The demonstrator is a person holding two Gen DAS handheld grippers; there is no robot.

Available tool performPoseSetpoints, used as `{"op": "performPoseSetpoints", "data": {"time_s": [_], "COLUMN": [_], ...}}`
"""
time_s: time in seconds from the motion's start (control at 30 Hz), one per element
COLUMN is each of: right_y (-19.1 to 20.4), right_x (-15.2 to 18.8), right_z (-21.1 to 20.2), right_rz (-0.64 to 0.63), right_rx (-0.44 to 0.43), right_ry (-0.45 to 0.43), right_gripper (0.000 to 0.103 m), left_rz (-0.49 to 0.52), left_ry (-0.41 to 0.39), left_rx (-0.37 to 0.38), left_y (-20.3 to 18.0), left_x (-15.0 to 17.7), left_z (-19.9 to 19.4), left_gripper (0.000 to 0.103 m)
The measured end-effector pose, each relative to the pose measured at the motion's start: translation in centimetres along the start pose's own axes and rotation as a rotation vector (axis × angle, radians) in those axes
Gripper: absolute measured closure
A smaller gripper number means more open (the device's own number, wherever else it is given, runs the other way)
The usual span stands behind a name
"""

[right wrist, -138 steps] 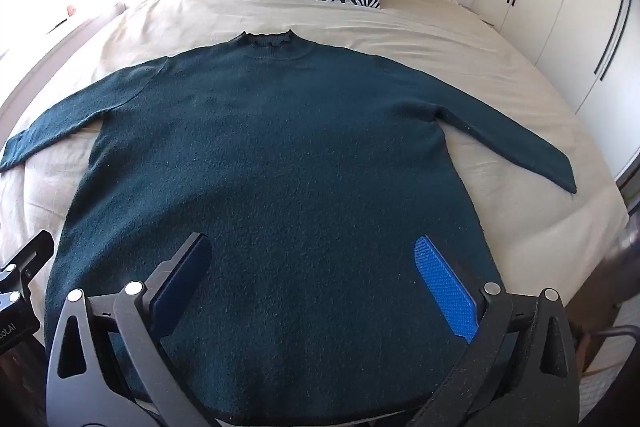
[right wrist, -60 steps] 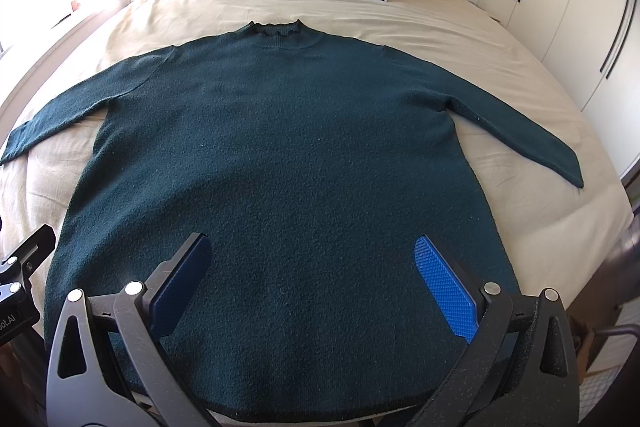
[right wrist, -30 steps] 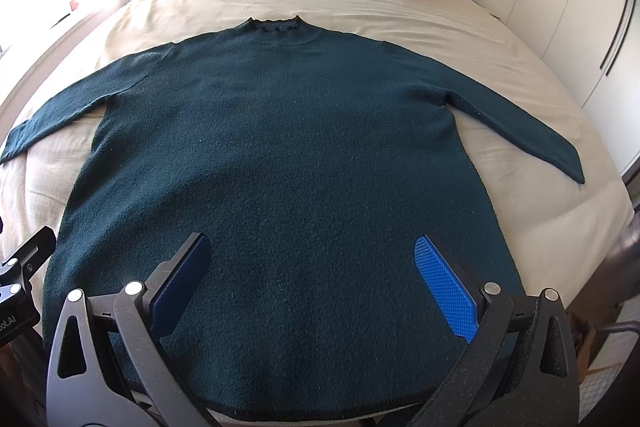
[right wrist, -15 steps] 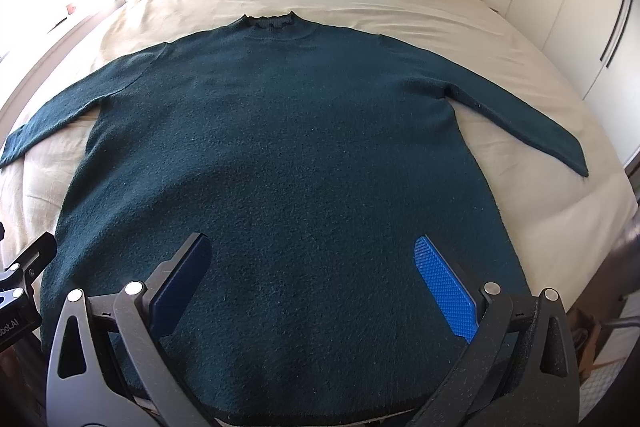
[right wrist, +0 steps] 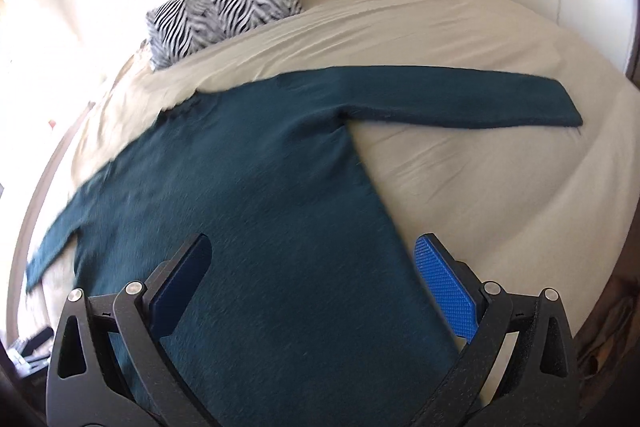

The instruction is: Fold small clothes

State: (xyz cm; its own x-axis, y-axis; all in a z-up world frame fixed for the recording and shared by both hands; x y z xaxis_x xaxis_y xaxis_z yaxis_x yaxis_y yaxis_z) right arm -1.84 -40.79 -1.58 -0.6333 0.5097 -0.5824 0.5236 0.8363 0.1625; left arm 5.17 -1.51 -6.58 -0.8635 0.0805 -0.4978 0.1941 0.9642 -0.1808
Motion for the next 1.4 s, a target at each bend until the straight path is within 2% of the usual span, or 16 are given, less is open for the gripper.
{"op": "performPoseSetpoints", "data": {"time_s": [0.1, 0.2, 0.3, 0.4, 0.5, 0.57, 0.6, 0.67, 0.8, 0.93, 1.03, 1.13, 1.23, 1.33, 1.4], "right_y": [-7.6, -15.6, -22.5, -26.7, -29.9, -31.9, -32.7, -34.3, -34.9, -29.2, -21.4, -10.8, 0.9, 9.6, 14.6], "right_x": [-2.8, -4.5, -5.6, -7.1, -9.7, -11.7, -12.3, -13.0, -15.4, -19.6, -23.2, -24.4, -21.9, -16.9, -13.5], "right_z": [2.4, 5.2, 8.2, 10.7, 12.3, 13.9, 14.8, 16.5, 18.1, 17.0, 15.7, 14.6, 15.0, 16.6, 18.7], "right_rz": [0.214, 0.451, 0.660, 0.766, 0.824, 0.833, 0.840, 0.854, 0.809, 0.650, 0.436, 0.209, -0.031, -0.193, -0.292], "right_rx": [-0.035, -0.062, -0.107, -0.136, -0.154, -0.158, -0.158, -0.152, -0.098, -0.080, -0.098, -0.145, -0.218, -0.264, -0.250], "right_ry": [0.012, 0.021, 0.042, 0.032, -0.002, -0.008, -0.002, 0.010, 0.023, -0.007, -0.029, -0.039, -0.007, 0.057, 0.109], "right_gripper": [0.000, 0.003, 0.015, 0.021, 0.026, 0.042, 0.047, 0.073, 0.089, 0.094, 0.094, 0.094, 0.094, 0.094, 0.093], "left_rz": [-0.015, -0.010, 0.010, 0.011, -0.041, -0.043, -0.044, -0.057, -0.105, -0.173, -0.197, -0.230, -0.263, -0.296, -0.321], "left_ry": [0.009, -0.028, -0.048, -0.028, -0.011, -0.009, -0.005, 0.005, 0.013, 0.019, 0.005, -0.007, -0.017, -0.019, -0.013], "left_rx": [0.047, 0.081, 0.088, 0.056, 0.076, 0.092, 0.109, 0.161, 0.269, 0.388, 0.433, 0.485, 0.526, 0.561, 0.582], "left_y": [-0.4, -1.0, -1.8, -2.3, -2.1, -2.3, -2.4, -2.4, -2.0, -1.2, -0.8, -0.2, 0.7, 1.9, 2.5], "left_x": [-0.9, -1.7, -2.8, -3.7, -4.9, -5.8, -6.2, -6.9, -8.0, -9.0, -9.6, -10.4, -10.6, -10.6, -10.6], "left_z": [0.9, 1.4, 2.1, 2.7, 3.4, 4.1, 4.4, 5.3, 6.7, 7.7, 7.7, 7.9, 7.7, 7.9, 8.2], "left_gripper": [0.000, 0.000, 0.000, 0.000, 0.000, 0.000, 0.000, 0.000, 0.003, 0.008, 0.008, 0.008, 0.008, 0.008, 0.008]}}
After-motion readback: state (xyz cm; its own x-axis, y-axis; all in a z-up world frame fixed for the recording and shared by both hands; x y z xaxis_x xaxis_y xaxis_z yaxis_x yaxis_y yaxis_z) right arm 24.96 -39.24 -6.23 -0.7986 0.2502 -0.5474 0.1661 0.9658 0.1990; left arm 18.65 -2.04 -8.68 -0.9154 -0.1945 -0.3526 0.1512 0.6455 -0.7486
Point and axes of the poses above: each gripper's, at about its wrist camera, not at the fingertips, and z roughly the way its jaws point, y to its left, x to its underside, the point moved 2 cm from there along z, roughly the way its jaws point, and after that the axes turned 8 degrees about x, right-handed, at the moved point
